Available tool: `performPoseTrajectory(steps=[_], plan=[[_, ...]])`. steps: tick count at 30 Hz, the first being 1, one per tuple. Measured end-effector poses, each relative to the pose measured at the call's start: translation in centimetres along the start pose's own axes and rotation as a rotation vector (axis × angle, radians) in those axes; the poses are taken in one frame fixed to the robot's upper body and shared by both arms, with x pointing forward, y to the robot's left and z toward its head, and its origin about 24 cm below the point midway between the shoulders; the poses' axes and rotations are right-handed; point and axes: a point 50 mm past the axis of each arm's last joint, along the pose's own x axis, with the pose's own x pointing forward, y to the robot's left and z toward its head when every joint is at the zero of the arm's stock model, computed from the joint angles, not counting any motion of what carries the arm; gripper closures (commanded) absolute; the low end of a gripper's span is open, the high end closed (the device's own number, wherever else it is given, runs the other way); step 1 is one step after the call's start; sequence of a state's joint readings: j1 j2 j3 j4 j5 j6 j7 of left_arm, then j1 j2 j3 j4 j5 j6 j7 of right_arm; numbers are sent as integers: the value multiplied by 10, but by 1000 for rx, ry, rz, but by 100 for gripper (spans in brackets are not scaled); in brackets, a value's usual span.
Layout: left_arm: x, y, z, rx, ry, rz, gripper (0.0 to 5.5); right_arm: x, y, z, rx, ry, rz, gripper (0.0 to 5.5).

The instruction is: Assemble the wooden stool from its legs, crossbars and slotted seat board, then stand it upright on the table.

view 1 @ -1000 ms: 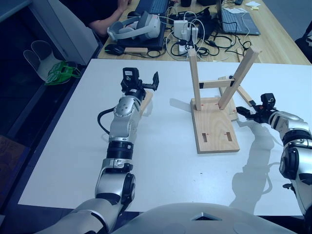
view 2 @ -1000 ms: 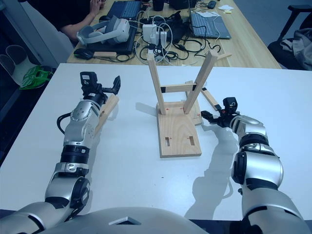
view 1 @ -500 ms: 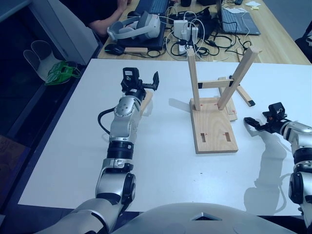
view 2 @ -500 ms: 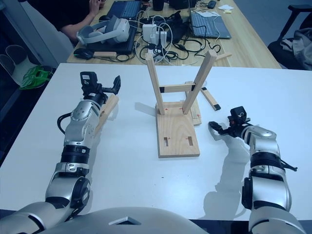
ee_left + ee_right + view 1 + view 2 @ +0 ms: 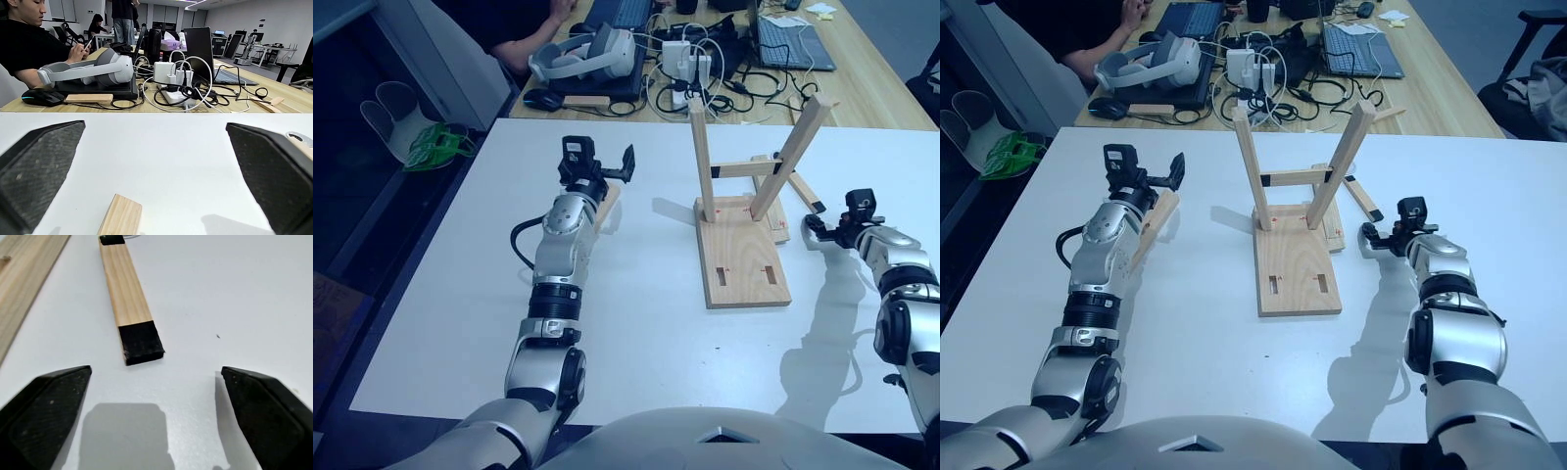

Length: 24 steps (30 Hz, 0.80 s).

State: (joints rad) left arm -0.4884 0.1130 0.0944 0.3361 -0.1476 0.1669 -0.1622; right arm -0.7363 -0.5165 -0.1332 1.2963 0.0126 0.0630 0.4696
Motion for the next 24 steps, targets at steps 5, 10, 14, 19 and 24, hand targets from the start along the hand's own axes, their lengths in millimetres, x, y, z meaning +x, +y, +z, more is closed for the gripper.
performPoseTrajectory(steps=[5,10,14,19,24], plan=[[0,-1,-1,0,5,-3,10,4,9,5,-55,5,20,204],[0,-1,-1,0,8,-4,10,7,13,7,-34,16,15,278],[0,-1,-1,0,12,-5,10,7,12,6,18,29,8,336],[0,-1,-1,0,14,-6,10,7,13,6,35,28,9,413],[0,-1,-1,0,15,-6,10,8,13,6,49,20,-10,420]])
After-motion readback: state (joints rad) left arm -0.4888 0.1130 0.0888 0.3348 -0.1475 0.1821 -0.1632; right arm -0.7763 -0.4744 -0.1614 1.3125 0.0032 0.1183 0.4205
